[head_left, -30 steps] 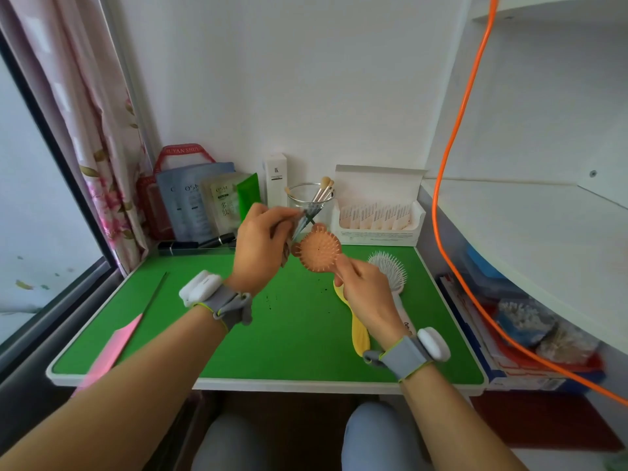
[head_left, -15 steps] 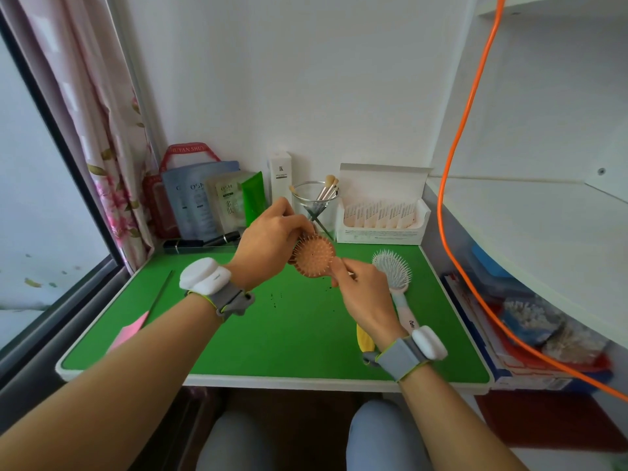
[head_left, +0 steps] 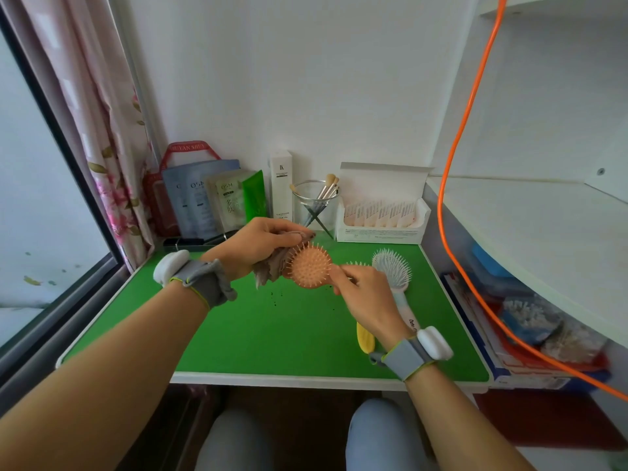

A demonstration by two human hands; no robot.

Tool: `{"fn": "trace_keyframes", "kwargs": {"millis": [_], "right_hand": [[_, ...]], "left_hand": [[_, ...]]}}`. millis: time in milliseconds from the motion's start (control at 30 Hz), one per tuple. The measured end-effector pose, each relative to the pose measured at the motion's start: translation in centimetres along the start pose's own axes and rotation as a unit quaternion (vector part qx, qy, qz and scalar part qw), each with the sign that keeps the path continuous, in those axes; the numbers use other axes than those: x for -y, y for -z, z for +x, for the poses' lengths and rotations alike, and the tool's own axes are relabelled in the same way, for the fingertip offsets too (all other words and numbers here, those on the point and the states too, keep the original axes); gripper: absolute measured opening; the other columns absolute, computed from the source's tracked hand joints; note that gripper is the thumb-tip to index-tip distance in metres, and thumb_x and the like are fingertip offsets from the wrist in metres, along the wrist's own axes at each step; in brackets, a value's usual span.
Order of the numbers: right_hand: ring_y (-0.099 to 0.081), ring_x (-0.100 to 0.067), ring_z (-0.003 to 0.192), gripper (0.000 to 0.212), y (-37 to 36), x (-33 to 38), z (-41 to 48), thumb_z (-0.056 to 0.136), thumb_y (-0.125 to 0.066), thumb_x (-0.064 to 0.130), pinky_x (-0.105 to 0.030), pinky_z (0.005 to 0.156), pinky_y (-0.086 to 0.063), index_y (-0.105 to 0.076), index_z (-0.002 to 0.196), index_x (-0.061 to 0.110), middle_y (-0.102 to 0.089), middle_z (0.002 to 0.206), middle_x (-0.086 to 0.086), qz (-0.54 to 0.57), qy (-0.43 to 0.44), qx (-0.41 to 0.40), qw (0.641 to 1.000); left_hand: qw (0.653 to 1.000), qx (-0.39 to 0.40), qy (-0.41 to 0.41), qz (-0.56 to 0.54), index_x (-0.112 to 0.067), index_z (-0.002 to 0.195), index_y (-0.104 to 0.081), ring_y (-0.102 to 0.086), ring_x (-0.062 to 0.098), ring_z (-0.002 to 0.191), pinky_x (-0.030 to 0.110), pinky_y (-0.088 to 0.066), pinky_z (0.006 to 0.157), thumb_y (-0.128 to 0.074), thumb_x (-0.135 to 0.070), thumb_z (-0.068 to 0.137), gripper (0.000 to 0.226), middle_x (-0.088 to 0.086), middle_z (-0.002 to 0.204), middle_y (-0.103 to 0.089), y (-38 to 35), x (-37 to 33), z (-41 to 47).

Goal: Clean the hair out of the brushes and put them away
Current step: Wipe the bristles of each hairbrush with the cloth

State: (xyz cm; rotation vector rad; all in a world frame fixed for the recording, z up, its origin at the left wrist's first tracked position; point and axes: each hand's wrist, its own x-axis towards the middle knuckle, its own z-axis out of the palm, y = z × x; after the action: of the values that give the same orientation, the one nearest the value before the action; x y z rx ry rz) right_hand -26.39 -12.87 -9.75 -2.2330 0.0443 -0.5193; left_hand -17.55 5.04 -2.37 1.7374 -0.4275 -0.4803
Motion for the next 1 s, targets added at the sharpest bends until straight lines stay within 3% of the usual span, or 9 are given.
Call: {"fn": "trace_keyframes", "kwargs": {"millis": [233,433,600,733,833,1000], "right_hand": [[-0.041,-0.002,0.043,0.043,-0.4,-0.1,0.2,0.095,-0.054,0.033,-0.029,0.051,-0.034,-0.063,0.059,0.012,-0.057,0.053,0.005,0.021,-0.005,-0.024,0.999],[-0.044,-0.002,0.043,0.044,-0.4,-0.4,0.3,0.095,-0.054,0.033,-0.026,0.048,-0.029,-0.055,0.053,0.022,-0.048,0.044,0.013,0.030,-0.016,-0.041,0.999],[-0.040,-0.003,0.042,0.045,-0.2,0.0,0.9,0.096,-0.051,0.035,-0.023,0.047,-0.028,-0.054,0.055,0.018,-0.046,0.045,0.009,0.012,-0.004,-0.041,0.999],[-0.039,-0.007,0.045,0.046,0.1,0.1,1.2,0.098,-0.049,0.032,-0.029,0.051,-0.028,-0.048,0.053,0.022,-0.045,0.046,0.007,0.056,-0.041,-0.088,0.994],[-0.040,-0.012,0.049,0.045,-0.2,0.7,1.2,0.099,-0.045,0.030,-0.032,0.053,-0.027,-0.046,0.055,0.021,-0.045,0.048,0.006,0.069,-0.061,-0.096,0.991],[-0.039,-0.015,0.056,0.039,-1.7,1.8,1.1,0.102,-0.036,0.026,-0.036,0.059,-0.028,-0.045,0.066,0.013,-0.044,0.059,0.002,0.076,-0.085,-0.105,0.988]], "left_hand": [[0.996,-0.005,0.063,-0.066,-0.006,0.107,-0.067,-0.069,0.018,0.070,0.026,-0.056,0.058,-0.058,-0.016,0.091,0.021,0.015,0.096,-0.070,0.3,1.0,0.9],[0.992,-0.002,0.066,-0.111,-0.003,0.105,-0.068,-0.070,0.021,0.081,0.027,-0.058,0.072,-0.055,-0.015,0.093,0.021,0.015,0.101,-0.072,0.1,3.1,0.3],[0.987,-0.042,0.021,-0.152,0.001,0.107,-0.065,-0.069,0.018,0.076,0.024,-0.057,0.067,-0.053,-0.011,0.094,0.021,0.015,0.099,-0.071,-0.4,2.8,0.6],[0.981,-0.085,0.031,-0.171,-0.002,0.105,-0.064,-0.067,0.021,0.076,0.028,-0.057,0.069,-0.054,-0.015,0.095,0.019,0.016,0.098,-0.069,-0.9,3.0,0.6],[0.960,-0.113,0.022,-0.254,-0.002,0.110,-0.061,-0.067,0.025,0.082,0.036,-0.056,0.076,-0.053,-0.014,0.095,0.021,0.017,0.102,-0.068,-1.9,3.4,0.7],[0.936,-0.131,-0.026,-0.325,-0.003,0.101,-0.064,-0.071,0.020,0.075,0.030,-0.059,0.068,-0.054,-0.010,0.094,0.014,0.011,0.087,-0.073,-5.2,2.9,0.7]]}}
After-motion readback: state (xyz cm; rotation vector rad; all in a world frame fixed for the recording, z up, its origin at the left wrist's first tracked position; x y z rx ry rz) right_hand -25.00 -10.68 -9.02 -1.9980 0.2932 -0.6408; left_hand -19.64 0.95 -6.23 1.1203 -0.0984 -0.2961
